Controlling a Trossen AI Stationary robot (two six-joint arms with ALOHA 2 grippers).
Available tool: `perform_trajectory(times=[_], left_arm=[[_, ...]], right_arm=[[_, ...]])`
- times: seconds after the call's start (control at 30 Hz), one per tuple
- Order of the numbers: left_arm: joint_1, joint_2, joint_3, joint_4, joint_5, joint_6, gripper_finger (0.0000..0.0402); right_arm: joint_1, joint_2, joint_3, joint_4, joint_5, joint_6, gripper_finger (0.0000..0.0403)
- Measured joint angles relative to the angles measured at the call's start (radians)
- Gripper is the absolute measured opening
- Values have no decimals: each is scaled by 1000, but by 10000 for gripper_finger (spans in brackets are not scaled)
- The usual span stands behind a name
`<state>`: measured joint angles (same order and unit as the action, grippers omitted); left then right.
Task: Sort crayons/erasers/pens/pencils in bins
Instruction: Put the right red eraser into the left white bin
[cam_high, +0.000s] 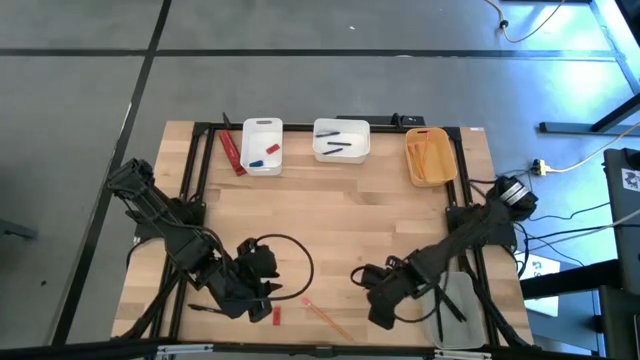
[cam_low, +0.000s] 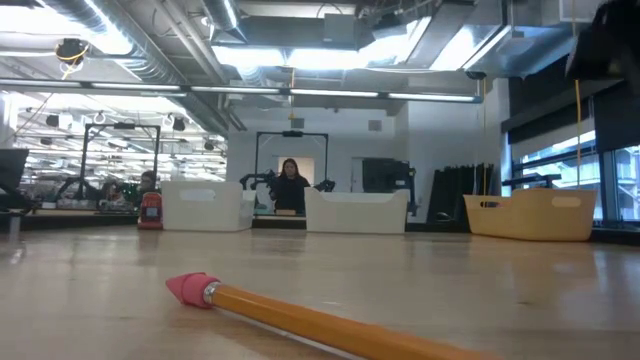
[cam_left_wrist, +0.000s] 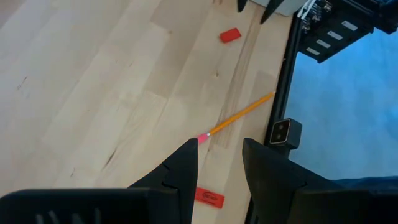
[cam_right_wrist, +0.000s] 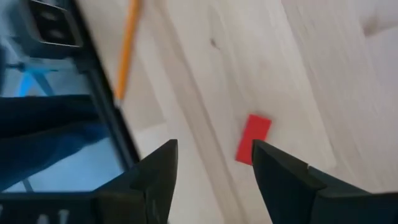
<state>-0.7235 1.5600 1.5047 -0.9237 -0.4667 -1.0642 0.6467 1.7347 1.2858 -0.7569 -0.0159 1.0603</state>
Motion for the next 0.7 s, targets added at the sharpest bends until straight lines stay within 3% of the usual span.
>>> perform_trajectory(times=[0.3,0.47,0.7], left_arm=[[0,0,0,0,0,2,119],[0,0,0,2,1,2,119],[0,0,0,2,1,3,119]], right_arm=[[-48,111,0,-10,-22,54,189],[-59,151,0,-54,-101,56,182],[-59,201,0,-58,-102,16,180]])
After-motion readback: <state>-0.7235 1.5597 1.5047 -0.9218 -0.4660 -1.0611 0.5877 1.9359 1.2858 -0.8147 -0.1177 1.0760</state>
